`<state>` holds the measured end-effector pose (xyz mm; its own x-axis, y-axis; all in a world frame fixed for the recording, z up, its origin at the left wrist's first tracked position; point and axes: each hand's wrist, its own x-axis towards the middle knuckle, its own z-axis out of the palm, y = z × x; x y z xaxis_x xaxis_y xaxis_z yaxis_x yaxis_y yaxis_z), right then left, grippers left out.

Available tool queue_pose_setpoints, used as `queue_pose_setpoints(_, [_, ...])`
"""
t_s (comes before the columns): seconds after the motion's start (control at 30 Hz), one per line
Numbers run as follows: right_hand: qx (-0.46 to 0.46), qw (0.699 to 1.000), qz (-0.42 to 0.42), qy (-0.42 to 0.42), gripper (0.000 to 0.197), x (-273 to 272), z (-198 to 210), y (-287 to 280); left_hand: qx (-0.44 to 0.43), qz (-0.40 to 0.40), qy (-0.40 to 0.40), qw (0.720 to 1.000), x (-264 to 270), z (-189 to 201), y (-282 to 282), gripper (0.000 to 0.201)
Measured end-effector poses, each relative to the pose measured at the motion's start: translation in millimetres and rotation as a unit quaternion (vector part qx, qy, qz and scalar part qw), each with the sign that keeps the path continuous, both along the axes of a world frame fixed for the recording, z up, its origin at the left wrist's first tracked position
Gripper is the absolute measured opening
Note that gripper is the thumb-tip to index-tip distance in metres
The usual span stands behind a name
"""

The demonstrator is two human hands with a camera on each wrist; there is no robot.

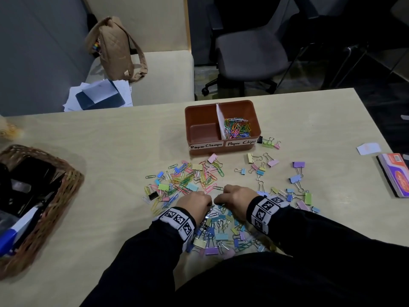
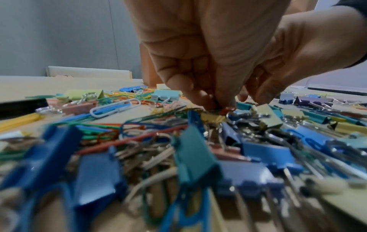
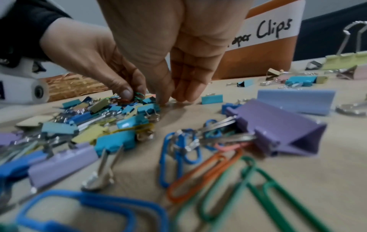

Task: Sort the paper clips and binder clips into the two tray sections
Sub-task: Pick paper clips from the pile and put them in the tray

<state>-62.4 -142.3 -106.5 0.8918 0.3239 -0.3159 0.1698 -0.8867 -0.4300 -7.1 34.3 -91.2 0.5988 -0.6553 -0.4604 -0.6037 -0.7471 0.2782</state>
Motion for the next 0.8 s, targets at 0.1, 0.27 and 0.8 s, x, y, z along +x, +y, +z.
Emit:
queue_pose_setpoints(0.1, [-0.026, 0.999, 0.038, 0.002, 0.027, 2.8, 0.1, 1.9, 0.008, -0.014, 0.008, 1.000, -0.9, -0.9, 3.8, 0.026])
queue_pose_setpoints(0.27, [-0.034, 0.999, -0.005, 0.010, 0.019, 6.3, 9.0, 4.1, 0.026, -0.036, -0.017, 0.999, -3.4, 0.9, 1.0, 0.028])
queue_pose_setpoints(0.8, [-0.054, 0.998, 0.000, -0.041, 0.038, 3.2, 6.8, -19.0, 0.016, 0.000, -0.016, 1.000, -1.2, -1.5, -7.8, 0.027])
